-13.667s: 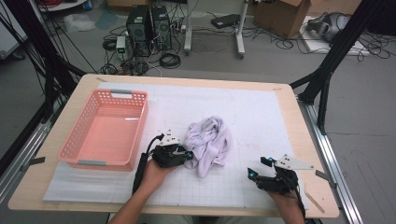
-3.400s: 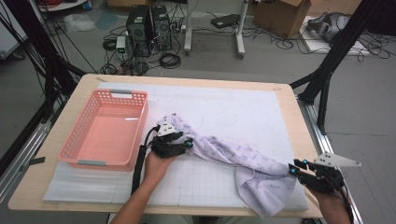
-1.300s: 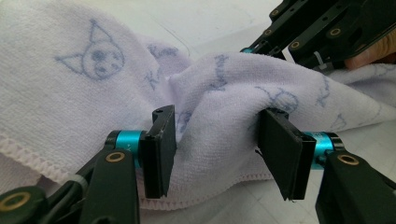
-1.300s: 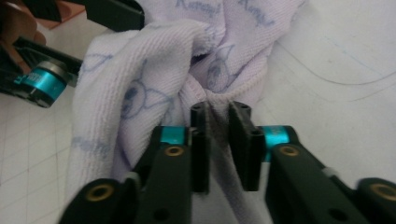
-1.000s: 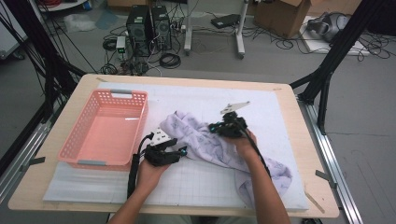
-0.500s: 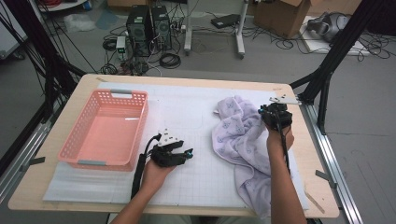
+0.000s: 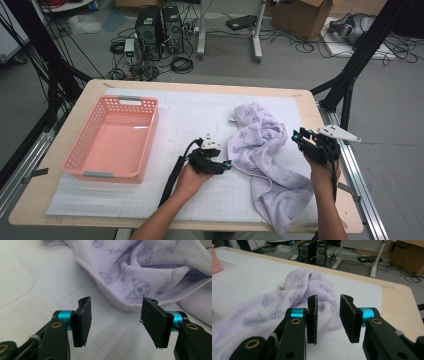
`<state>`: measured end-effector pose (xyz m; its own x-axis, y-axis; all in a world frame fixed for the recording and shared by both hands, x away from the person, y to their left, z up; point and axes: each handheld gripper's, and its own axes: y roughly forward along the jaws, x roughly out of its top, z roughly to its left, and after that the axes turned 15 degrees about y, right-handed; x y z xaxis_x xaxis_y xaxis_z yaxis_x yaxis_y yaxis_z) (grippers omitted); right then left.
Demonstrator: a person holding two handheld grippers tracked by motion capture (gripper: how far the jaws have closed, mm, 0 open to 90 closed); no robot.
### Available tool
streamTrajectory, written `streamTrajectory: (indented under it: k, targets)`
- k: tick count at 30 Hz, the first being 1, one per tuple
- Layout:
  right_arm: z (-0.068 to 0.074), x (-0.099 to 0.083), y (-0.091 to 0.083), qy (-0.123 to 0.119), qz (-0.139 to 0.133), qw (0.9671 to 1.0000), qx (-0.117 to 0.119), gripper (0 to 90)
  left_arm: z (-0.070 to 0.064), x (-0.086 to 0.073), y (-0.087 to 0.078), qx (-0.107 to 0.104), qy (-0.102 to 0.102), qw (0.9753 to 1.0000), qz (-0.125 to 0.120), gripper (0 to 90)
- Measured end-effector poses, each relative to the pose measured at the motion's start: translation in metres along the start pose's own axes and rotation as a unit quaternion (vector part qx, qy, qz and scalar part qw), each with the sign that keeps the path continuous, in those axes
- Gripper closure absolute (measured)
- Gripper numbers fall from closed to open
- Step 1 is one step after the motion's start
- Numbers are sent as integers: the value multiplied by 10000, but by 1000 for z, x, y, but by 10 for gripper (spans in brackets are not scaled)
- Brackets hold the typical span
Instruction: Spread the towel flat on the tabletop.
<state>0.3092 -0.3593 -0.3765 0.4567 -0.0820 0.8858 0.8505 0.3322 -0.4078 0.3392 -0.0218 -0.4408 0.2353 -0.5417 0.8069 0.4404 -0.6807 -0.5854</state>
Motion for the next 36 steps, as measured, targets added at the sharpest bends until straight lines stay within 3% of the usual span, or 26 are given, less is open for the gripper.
streamTrajectory:
  k: [4, 7, 9, 11, 12, 13, 15, 18, 21, 24, 28, 33, 34, 35, 36]
  targets:
    - [-10, -22, -15, 13, 172, 9998, 49, 617, -8, 11, 20, -4, 73, 9999, 126, 410]
    - [-17, -34, -21, 205, 247, 9994, 163, 547, -15, 15, 33, 128, 178, 9996, 182, 410]
    - [-20, -40, -23, 199, 317, 9991, 222, 518, -18, 18, 36, 251, 279, 9991, 182, 436]
    - [-23, -42, -22, 227, 371, 9988, 235, 500, -21, 20, 38, 412, 679, 9965, 268, 561]
    - [-24, -42, -22, 263, 362, 9987, 242, 493, -22, 20, 37, 401, 885, 9948, 294, 702]
    - [-24, -43, -23, 284, 353, 9987, 241, 491, -21, 20, 36, 438, 952, 9940, 326, 828]
    - [-24, -44, -23, 276, 344, 9987, 260, 491, -14, 19, 32, 440, 720, 9959, 340, 841]
    - [-23, -47, -24, 253, 401, 9985, 256, 492, 7, 13, 18, 551, 210, 9980, 226, 843]
    - [-25, -48, -24, 294, 378, 9985, 261, 484, 28, 3, 2, 671, -157, 9976, 62, 844]
    - [-25, -48, -23, 325, 356, 9982, 364, 473, 45, -7, -13, 898, -340, 9953, 85, 844]
    - [-21, -48, -18, 259, 426, 9979, 404, 471, 68, -16, -30, 1243, -711, 9897, -47, 845]
    - [-16, -49, -14, 161, 480, 9978, 427, 470, 96, -28, -46, 1787, -1041, 9784, -63, 845]
    - [-16, -49, -14, 167, 493, 9978, 420, 469, 100, -31, -49, 1845, -1203, 9754, -118, 845]
    - [-16, -49, -13, 173, 504, 9977, 422, 469, 102, -34, -50, 1807, -1360, 9740, -135, 844]
    - [-16, -49, -13, 168, 502, 9978, 411, 469, 102, -36, -50, 1741, -1430, 9742, -137, 836]
